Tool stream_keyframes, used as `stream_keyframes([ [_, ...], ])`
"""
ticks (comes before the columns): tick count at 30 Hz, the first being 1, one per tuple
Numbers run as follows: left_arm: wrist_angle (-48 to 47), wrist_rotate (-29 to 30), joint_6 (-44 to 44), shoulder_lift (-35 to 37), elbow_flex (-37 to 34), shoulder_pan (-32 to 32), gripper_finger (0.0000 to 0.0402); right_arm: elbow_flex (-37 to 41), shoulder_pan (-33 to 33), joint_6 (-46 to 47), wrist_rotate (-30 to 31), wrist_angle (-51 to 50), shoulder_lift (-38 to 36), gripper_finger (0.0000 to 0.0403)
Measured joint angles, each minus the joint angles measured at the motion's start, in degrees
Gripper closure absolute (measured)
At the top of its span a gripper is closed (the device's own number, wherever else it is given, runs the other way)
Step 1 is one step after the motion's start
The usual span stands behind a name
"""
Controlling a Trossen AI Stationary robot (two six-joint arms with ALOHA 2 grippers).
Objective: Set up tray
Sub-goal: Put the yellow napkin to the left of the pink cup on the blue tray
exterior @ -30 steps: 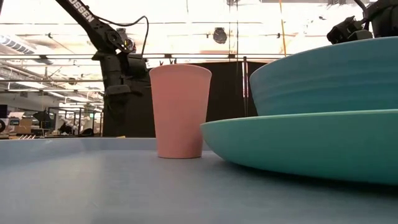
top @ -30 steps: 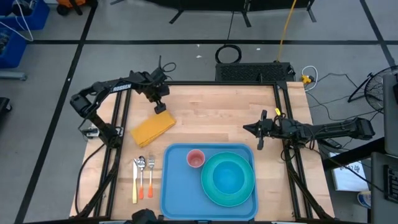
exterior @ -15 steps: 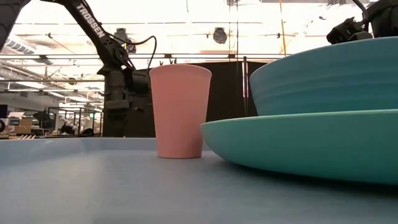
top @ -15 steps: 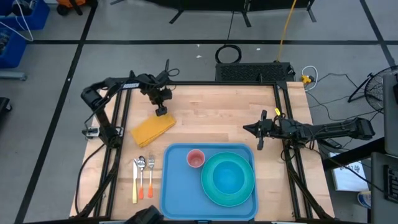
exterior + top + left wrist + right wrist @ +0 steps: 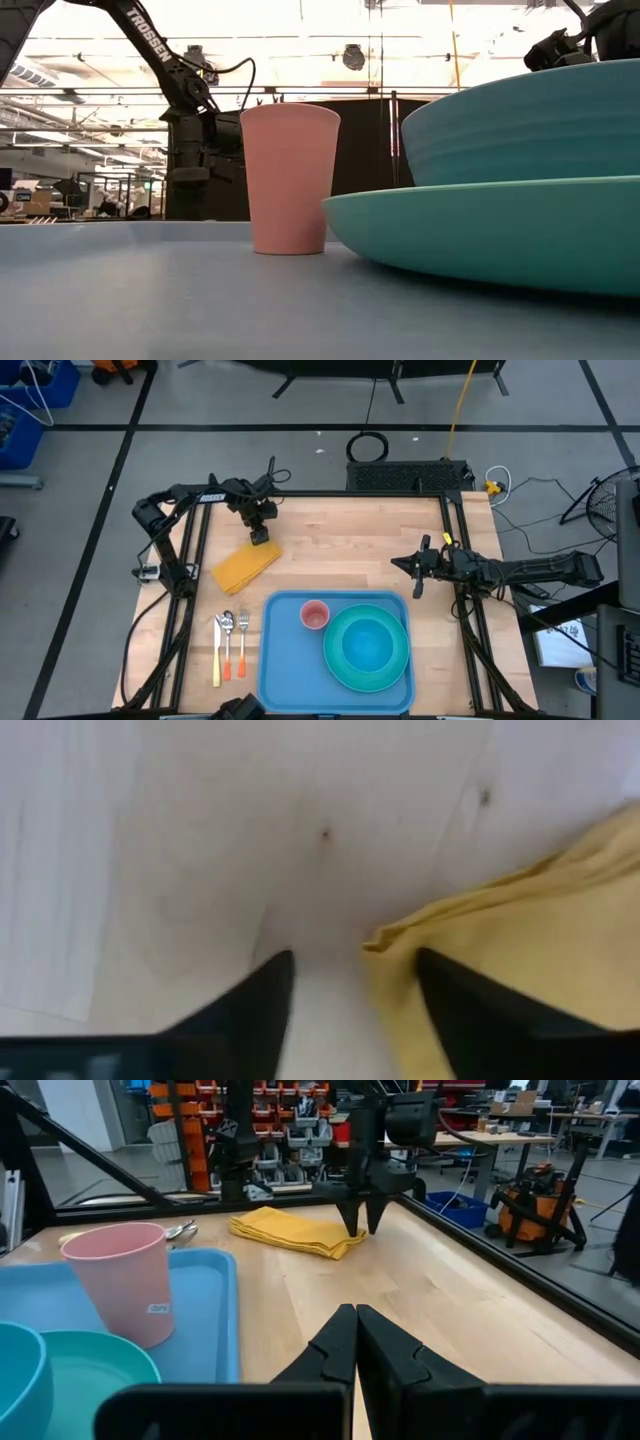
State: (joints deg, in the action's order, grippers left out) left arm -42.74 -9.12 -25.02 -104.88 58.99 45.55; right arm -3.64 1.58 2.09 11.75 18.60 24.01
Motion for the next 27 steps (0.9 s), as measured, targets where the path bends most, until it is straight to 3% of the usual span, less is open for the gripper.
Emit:
stream_keyframes([
  [5,-0.2,-0.9,0.5,0.0,-0.1,-0.7,0.0353,0.0,0.3,0.0,0.0,0.0,0.0,0.0403],
  [7,-0.2,-1.3,1.6,0.0,-0.2,-0.6,0.0386,0.0,0.3,0.0,0.0,0.0,0.0,0.0403],
  [13,-1.2,0.7,5.6,5.5,-0.9,-1.7,0.0395,0.0,0.3,-0.2,0.0,0.0,0.0,0.0403],
  [22,0.9,6.2,15.0,27.2,-0.6,-7.4,0.0398,0.0,0.3,-1.3,-0.1,0.5,0.0,0.0403],
  [27,0.9,13.1,22.7,37.1,-0.5,-12.0,0.0398,0.0,0.3,-1.7,-0.1,0.7,0.0,0.0403],
])
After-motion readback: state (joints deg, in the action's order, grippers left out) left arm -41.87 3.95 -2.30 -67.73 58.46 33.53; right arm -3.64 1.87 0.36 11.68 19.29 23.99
